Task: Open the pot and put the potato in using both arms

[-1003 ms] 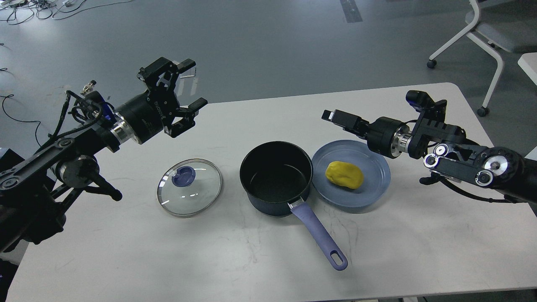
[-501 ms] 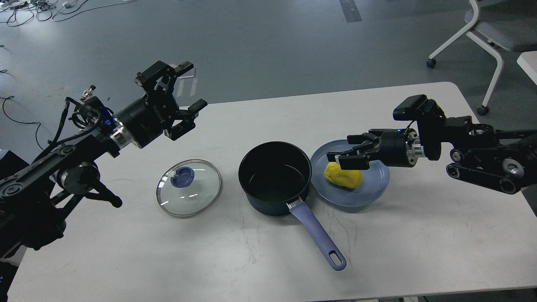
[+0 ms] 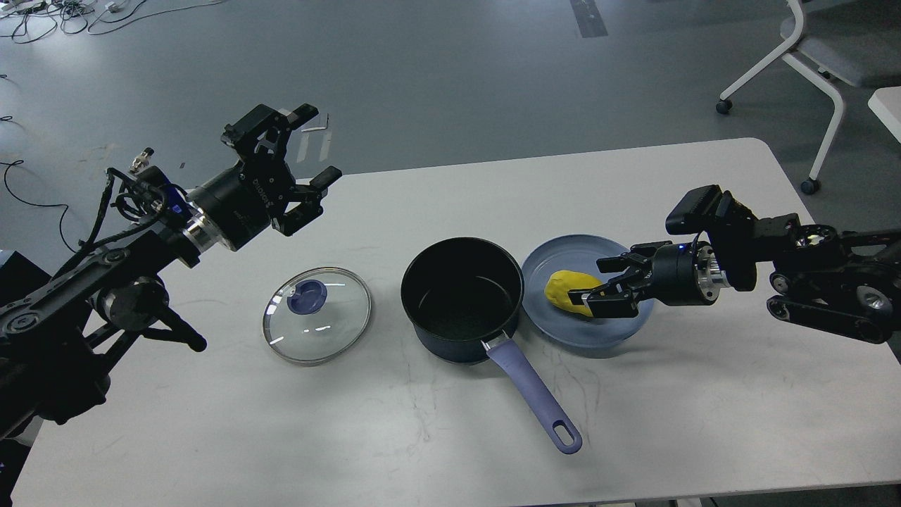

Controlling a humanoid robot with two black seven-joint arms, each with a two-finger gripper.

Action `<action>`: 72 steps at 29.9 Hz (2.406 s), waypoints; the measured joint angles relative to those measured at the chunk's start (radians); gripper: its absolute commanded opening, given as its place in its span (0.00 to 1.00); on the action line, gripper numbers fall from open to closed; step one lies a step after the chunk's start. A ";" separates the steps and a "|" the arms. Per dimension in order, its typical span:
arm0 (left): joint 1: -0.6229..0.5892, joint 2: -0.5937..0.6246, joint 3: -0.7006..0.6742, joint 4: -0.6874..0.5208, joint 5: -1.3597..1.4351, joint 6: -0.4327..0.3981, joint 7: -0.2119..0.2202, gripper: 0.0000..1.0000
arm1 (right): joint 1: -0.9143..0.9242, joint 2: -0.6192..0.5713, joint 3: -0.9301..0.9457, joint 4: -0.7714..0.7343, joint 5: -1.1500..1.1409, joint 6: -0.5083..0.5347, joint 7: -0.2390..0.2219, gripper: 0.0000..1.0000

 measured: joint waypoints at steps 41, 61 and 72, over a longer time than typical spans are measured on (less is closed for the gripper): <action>0.030 0.031 -0.012 0.007 0.002 0.001 -0.017 0.98 | 0.140 0.329 -0.053 -0.110 0.100 -0.096 0.000 1.00; 0.034 0.033 -0.049 0.010 -0.180 0.048 0.056 0.98 | 0.073 0.323 0.255 -0.110 0.712 -0.072 0.000 1.00; 0.098 -0.014 -0.126 0.013 -0.300 0.111 0.058 0.98 | -0.065 0.344 0.618 -0.108 1.360 0.080 -0.002 1.00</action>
